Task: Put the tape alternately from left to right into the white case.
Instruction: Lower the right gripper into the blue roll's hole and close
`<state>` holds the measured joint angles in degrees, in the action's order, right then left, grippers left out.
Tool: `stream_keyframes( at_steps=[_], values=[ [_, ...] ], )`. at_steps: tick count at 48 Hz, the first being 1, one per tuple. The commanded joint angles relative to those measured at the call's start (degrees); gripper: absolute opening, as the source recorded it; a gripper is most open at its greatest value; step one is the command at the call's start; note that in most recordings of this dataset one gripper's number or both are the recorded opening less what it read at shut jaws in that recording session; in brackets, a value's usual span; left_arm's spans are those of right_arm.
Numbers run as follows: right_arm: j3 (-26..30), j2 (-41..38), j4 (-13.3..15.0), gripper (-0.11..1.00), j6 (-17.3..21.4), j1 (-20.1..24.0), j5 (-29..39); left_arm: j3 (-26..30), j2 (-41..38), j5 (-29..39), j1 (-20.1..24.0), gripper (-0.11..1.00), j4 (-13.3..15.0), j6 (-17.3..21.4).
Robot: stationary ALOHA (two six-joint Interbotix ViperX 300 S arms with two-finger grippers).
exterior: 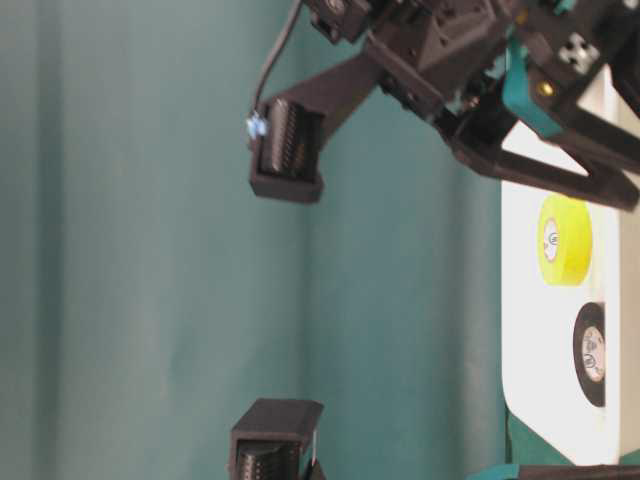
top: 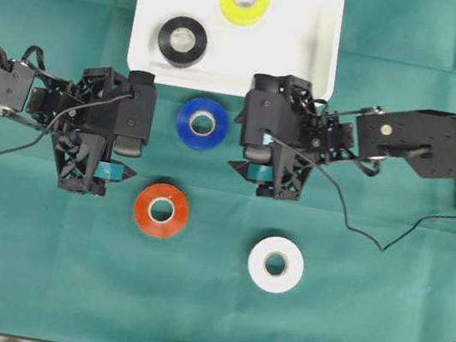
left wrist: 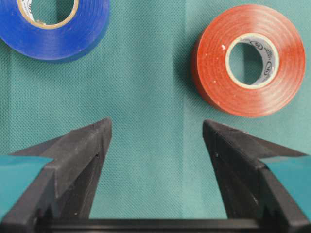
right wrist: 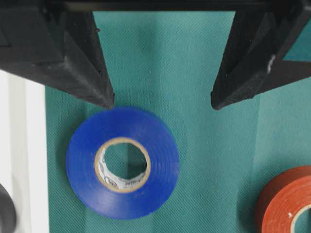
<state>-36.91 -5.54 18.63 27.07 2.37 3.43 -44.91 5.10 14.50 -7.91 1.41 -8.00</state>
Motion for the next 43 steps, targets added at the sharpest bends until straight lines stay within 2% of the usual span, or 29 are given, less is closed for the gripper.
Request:
stream_keyframes(
  at_steps=[1, 13, 31, 43],
  values=[
    [2.37, -0.18, 1.32, 0.83, -0.09, 0.26, -0.18, 0.44, 1.32, -0.35, -0.18, 0.94, 0.18, 0.09],
    [6.24, -3.43, 4.66, 0.83, -0.09, 0.26, -0.18, 0.53, 1.41, -0.26, -0.18, 0.93, 0.18, 0.09],
    [10.99, -9.23, 5.1, 0.83, -0.09, 0.35, 2.2, 0.44, 1.58, -0.18, -0.18, 0.93, 0.18, 0.09],
    [12.04, -10.81, 5.45, 0.83, -0.09, 0.18, 2.64, 0.44, 1.49, -0.18, -0.18, 0.93, 0.18, 0.09]
  ],
)
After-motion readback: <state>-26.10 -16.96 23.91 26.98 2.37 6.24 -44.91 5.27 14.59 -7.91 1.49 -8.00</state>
